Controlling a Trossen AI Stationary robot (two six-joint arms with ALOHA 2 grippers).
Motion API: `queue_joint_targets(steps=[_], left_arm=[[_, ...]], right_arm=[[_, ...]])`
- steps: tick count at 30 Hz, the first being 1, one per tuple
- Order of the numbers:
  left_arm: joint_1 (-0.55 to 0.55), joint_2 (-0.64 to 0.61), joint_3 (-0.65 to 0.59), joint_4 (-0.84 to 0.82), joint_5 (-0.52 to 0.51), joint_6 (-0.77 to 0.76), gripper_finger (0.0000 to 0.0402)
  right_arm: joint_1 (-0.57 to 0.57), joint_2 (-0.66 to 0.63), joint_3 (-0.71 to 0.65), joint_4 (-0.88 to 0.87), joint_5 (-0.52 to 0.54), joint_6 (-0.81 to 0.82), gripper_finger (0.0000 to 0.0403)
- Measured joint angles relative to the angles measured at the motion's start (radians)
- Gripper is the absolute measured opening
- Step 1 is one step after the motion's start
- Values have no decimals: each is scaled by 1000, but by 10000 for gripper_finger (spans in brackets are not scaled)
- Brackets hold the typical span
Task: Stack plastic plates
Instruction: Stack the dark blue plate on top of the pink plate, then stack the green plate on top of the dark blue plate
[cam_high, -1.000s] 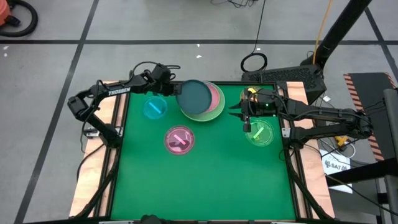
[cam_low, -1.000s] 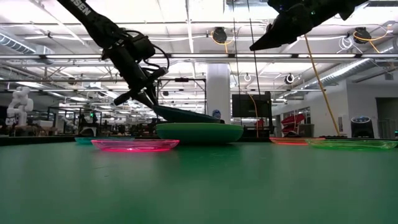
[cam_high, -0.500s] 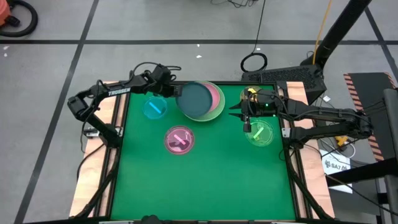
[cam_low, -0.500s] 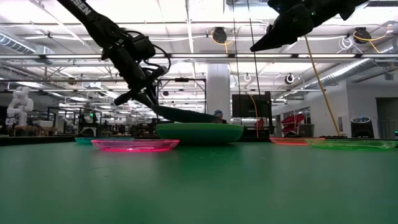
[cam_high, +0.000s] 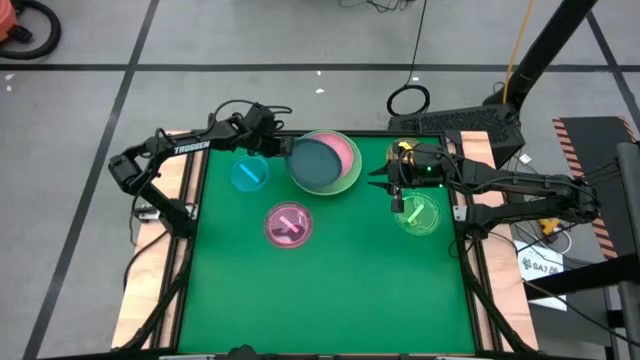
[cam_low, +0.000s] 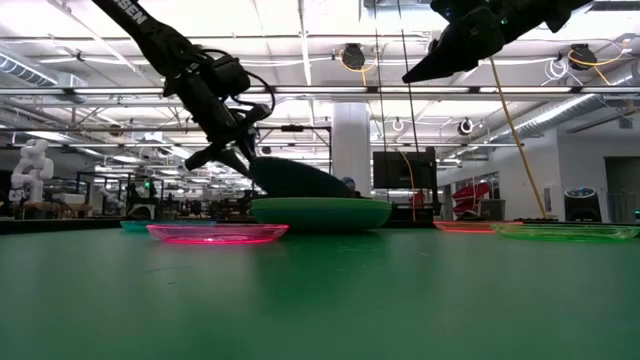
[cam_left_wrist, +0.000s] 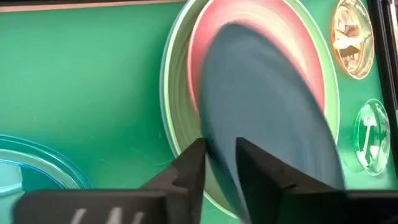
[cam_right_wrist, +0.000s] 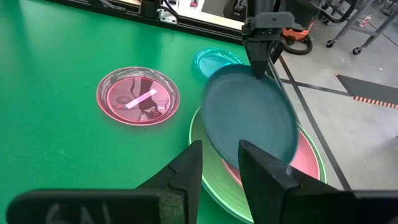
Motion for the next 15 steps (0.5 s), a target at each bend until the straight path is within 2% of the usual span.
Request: queue_joint_targets(steps=[5,9,15], left_arm=[[0,0,0,17,-45,-31,156],[0,0,10,29,-52,20,181],[-9,-1,120,-122,-64,339,186]], right_arm=[[0,0,0,-2,0,0,99],[0,0,0,-4,0,6,99],[0,0,0,-8,1,44,99]])
